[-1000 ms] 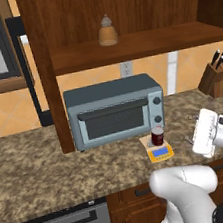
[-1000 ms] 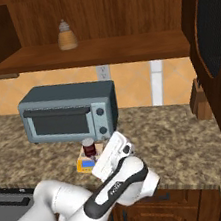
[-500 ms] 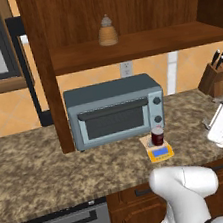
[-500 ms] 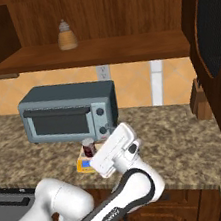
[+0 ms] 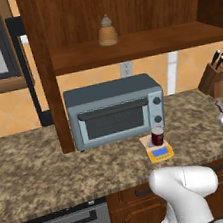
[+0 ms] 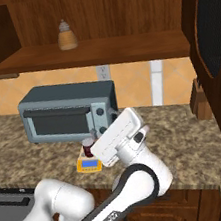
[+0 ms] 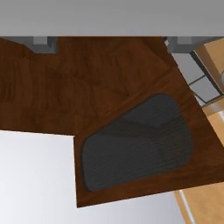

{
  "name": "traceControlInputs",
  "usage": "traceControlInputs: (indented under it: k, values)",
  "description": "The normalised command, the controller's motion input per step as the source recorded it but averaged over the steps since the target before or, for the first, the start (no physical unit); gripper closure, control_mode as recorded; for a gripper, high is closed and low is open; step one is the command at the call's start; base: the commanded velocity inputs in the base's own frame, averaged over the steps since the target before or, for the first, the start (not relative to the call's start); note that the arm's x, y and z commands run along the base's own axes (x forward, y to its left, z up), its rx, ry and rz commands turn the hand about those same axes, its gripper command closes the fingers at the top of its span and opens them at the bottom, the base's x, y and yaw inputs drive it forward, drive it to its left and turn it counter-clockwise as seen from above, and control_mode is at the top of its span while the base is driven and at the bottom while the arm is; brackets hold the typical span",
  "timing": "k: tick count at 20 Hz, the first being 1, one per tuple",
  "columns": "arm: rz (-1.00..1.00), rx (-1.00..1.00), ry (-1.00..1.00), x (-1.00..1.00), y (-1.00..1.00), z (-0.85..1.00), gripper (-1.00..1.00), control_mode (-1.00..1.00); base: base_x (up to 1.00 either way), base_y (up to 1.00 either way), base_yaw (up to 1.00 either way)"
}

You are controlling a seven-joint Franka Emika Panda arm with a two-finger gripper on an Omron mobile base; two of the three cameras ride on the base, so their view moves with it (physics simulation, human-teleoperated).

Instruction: Pick the canned food and place it on the digital scale for weighing, and close the cabinet.

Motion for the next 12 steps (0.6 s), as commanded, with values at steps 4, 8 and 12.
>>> traceControlInputs:
  k: [4,8,12]
  values:
    - [-0.06,0.0,0.01,-0.35,-0.14,0.26,-1.0,-1.0,0.0,0.0,0.0]
    - [-0.01,0.0,0.0,-0.39,-0.38,0.0,-1.0,-1.0,0.0,0.0,0.0]
    - [-0.08,0.02,0.0,-0.61,-0.84,0.16,-1.0,-1.0,0.0,0.0,0.0]
